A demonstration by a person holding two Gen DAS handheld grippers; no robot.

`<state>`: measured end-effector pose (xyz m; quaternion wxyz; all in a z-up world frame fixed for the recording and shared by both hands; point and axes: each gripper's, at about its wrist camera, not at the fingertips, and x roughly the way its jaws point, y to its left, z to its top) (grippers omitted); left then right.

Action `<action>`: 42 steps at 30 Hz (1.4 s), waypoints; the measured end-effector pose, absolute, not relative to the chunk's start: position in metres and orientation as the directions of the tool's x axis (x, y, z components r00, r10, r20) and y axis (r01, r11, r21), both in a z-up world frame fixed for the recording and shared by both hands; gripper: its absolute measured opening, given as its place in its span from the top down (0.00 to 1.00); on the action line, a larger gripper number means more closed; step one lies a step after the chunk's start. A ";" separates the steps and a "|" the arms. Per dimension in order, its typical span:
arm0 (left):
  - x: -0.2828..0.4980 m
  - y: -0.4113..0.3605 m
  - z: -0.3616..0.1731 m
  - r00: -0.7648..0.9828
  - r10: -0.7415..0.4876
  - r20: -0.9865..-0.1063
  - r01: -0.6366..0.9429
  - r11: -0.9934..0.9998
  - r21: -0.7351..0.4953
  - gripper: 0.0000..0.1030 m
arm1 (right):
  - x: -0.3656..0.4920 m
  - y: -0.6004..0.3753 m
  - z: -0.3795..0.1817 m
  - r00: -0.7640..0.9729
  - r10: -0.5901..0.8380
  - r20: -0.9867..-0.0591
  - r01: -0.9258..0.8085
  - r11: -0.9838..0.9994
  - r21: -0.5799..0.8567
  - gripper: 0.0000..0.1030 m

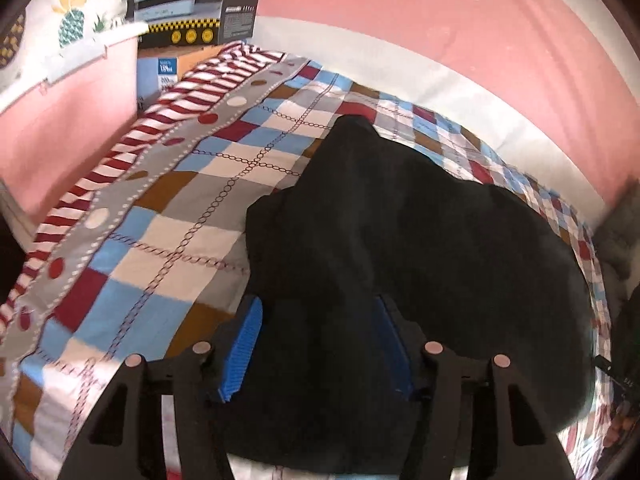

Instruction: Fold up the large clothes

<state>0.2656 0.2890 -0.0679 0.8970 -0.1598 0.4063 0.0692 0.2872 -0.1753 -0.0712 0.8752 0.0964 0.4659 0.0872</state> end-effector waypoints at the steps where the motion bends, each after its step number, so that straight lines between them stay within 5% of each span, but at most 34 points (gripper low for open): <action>1: 0.257 0.284 -0.064 0.666 -0.003 -0.746 -0.244 0.944 -0.222 0.42 | 0.278 -0.174 -0.069 0.551 0.246 -0.797 -0.074 0.966 0.247 0.82; 8: 0.179 0.242 -0.033 0.709 -0.011 -0.705 -0.194 0.958 -0.210 0.42 | 0.211 -0.157 -0.050 0.565 0.270 -0.780 -0.136 0.963 0.234 0.80; 14: 0.121 0.205 -0.021 0.700 -0.020 -0.714 -0.187 0.959 -0.211 0.41 | 0.160 -0.143 -0.028 0.605 0.276 -0.747 -0.173 0.961 0.215 0.56; 42: -0.030 0.108 0.019 0.727 0.019 -0.687 -0.152 0.979 -0.134 0.36 | -0.003 -0.102 0.019 0.713 0.229 -0.663 -0.264 0.963 0.048 0.55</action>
